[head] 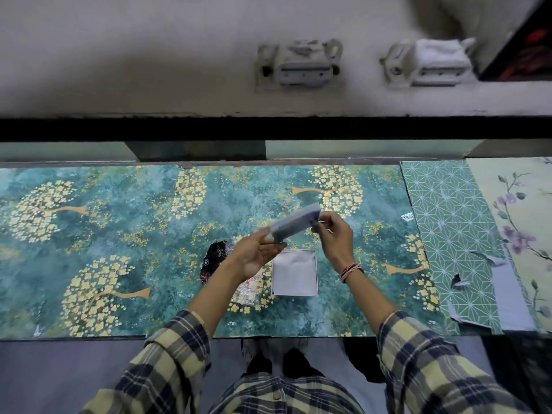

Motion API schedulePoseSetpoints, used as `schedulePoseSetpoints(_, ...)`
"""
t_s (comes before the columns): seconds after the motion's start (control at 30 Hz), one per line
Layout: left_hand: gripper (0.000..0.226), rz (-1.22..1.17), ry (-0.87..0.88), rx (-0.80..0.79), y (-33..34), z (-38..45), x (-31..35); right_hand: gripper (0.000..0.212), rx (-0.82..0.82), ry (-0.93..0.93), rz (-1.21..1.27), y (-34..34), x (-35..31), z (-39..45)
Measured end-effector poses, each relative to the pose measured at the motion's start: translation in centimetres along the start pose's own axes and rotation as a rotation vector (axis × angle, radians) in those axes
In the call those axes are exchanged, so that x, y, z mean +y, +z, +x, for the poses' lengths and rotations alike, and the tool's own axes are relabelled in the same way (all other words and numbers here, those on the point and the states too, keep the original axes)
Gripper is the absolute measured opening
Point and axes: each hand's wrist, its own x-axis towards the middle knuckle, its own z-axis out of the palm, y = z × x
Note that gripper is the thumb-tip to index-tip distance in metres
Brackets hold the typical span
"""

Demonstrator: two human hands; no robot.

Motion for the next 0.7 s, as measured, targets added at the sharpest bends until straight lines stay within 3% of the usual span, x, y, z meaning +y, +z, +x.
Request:
schedulePoseSetpoints(0.13, 0.014, -0.009, 0.079, 0.024, 0.5, 0.1, -0.3, 0.018, -0.016, 0.193, 0.376, -0.1, -0.2, -1.0)
schedulePoseSetpoints(0.27, 0.020, -0.001, 0.195, 0.072, 0.4, 0.4, -1.2, 0.019, -0.081, 0.524, 0.693, -0.7, -0.4, -2.5)
schedulePoseSetpoints(0.4, 0.026, 0.159, 0.252, 0.118, -0.1, 0.7, -3.0, 0.021, -0.171, 0.569, 0.534, -1.0, 0.8, -4.3)
schedulePoseSetpoints(0.53, 0.029, 0.466, 0.251, 0.109, -0.9, 1.3, -4.6, 0.031, -0.145, 0.502, 0.279, -1.5, 2.0, -5.6)
schedulePoseSetpoints(0.7, 0.025, 0.653, 0.262, 0.153, -1.9, 2.2, -6.0, 0.028, -0.117, 0.431, -0.057, -1.5, 2.9, -6.3)
